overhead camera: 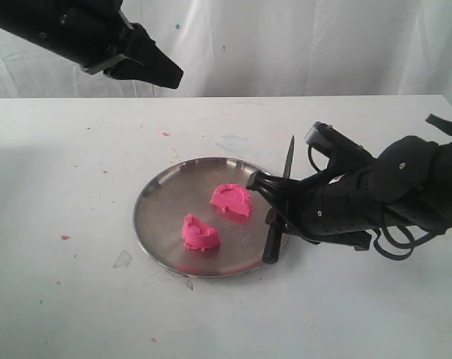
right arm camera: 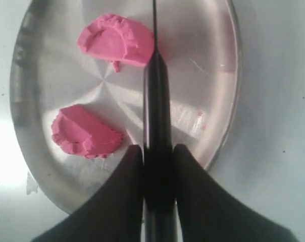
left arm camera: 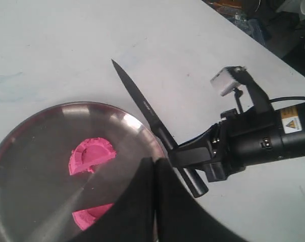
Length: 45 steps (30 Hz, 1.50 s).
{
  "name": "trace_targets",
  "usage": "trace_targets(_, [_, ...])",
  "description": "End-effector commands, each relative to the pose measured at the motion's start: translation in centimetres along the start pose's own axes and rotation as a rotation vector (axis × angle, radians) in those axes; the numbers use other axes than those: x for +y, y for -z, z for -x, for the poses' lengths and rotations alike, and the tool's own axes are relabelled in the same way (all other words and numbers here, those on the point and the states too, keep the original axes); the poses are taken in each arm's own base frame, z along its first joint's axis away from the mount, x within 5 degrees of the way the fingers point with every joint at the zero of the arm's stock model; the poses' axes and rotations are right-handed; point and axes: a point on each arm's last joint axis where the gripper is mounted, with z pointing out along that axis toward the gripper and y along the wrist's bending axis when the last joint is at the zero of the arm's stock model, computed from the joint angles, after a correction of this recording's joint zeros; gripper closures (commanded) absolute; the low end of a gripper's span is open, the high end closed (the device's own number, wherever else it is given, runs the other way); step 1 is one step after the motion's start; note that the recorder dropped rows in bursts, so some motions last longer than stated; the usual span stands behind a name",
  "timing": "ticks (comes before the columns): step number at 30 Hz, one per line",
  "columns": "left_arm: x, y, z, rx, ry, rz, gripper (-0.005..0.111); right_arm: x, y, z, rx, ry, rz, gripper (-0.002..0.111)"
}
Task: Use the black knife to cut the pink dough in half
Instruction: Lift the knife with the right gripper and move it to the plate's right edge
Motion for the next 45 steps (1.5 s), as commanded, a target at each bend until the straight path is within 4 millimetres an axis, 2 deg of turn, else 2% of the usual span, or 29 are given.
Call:
trace_targets(1, [-1.4,1.2,-0.7,-0.027,-0.008,-0.018,0.107,-0.7,-1.1,-0.2,0.008,-0.057,-0.027,0.108])
trace_targets(7, [-2.0,1.6,-1.9,-0.016,0.000,-0.023,0.107,-1.2,-1.9,-0.3,0.003,-0.096,-0.049,0.108])
trace_targets(18, [-1.9,0.6,-3.7,0.005,0.039,-0.060,0.107,-1.1,-3.3,0.1,0.010,-0.093,-0.061,0.108])
trace_targets(24, [-1.9,0.6,-3.7,-0.005,0.031,-0.056,0.107,-0.2,-3.2,0.8,-0.005,-0.087,-0.035,0.108])
trace_targets(34, [-1.8,0.6,-3.6,-0.008,0.028,-0.052,0.107,-0.6,-5.6,0.7,0.042,-0.093,-0.069,0.108])
trace_targets(40, [-1.8,0.6,-3.6,-0.007,0.028,-0.054,0.107,-1.0,-6.2,0.4,0.054,-0.091,-0.086,0.108])
trace_targets(43, [-1.8,0.6,-3.6,-0.007,0.032,-0.054,0.107,-1.0,-6.2,0.5,0.051,-0.065,-0.085,0.103])
trace_targets(45, [-1.9,0.6,-3.6,-0.008,0.037,-0.055,0.107,-1.0,-6.2,0.5,0.051,-0.065,-0.085,0.092])
